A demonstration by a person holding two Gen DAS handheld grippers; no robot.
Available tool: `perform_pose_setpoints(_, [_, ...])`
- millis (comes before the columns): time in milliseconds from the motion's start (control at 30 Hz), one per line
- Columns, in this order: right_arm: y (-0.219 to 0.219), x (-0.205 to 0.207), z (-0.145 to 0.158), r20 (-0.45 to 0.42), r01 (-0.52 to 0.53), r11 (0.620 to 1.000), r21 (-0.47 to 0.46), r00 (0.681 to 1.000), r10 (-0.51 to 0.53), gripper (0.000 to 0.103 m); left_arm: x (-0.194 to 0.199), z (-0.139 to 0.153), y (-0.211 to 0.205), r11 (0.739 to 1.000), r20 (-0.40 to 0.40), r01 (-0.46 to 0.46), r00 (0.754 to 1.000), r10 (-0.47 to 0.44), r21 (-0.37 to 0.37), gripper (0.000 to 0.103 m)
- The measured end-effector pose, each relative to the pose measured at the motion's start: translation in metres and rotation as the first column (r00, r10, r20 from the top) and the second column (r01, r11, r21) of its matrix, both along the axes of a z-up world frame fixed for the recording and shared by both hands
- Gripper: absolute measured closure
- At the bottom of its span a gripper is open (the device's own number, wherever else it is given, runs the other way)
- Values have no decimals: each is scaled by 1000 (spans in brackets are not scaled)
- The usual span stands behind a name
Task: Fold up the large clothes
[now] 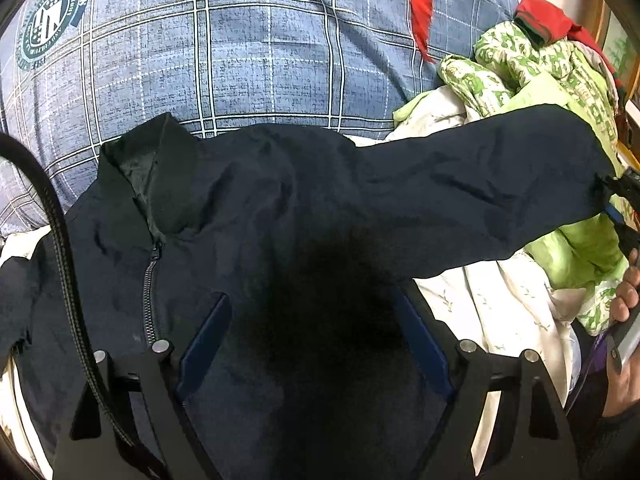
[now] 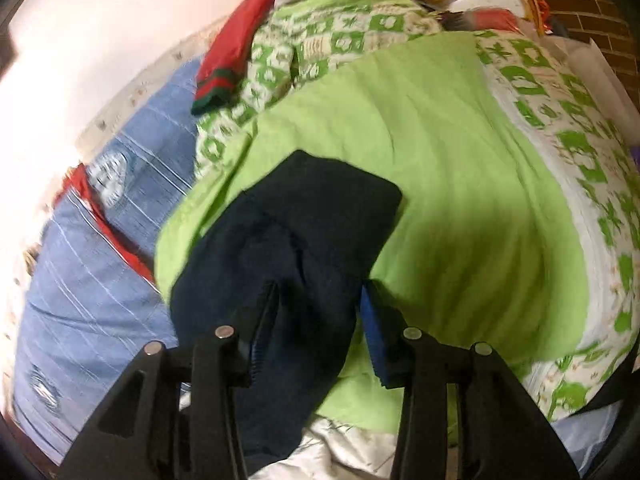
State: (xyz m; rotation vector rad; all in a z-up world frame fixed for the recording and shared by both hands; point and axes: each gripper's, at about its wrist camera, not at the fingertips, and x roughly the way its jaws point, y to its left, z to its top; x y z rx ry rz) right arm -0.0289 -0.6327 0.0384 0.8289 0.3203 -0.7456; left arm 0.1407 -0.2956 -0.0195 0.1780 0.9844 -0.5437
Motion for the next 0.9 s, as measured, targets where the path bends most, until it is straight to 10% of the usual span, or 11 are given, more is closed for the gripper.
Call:
perform_pose_setpoints(167, [11, -1, 2, -59, 37, 997, -73, 997, -41, 98, 4, -2, -2, 1000, -14, -3, 1000, 3, -4, 18])
perform_pose_setpoints(467, [106, 8, 60, -18, -107, 931, -348, 994, 108, 99, 4, 25, 9, 997, -27, 11, 1000, -13, -78, 18])
perform_pose_setpoints(900, [287, 68, 59, -126, -563, 678, -473, 805, 580, 100, 30, 109, 74, 957, -71, 36, 996, -59, -288, 11])
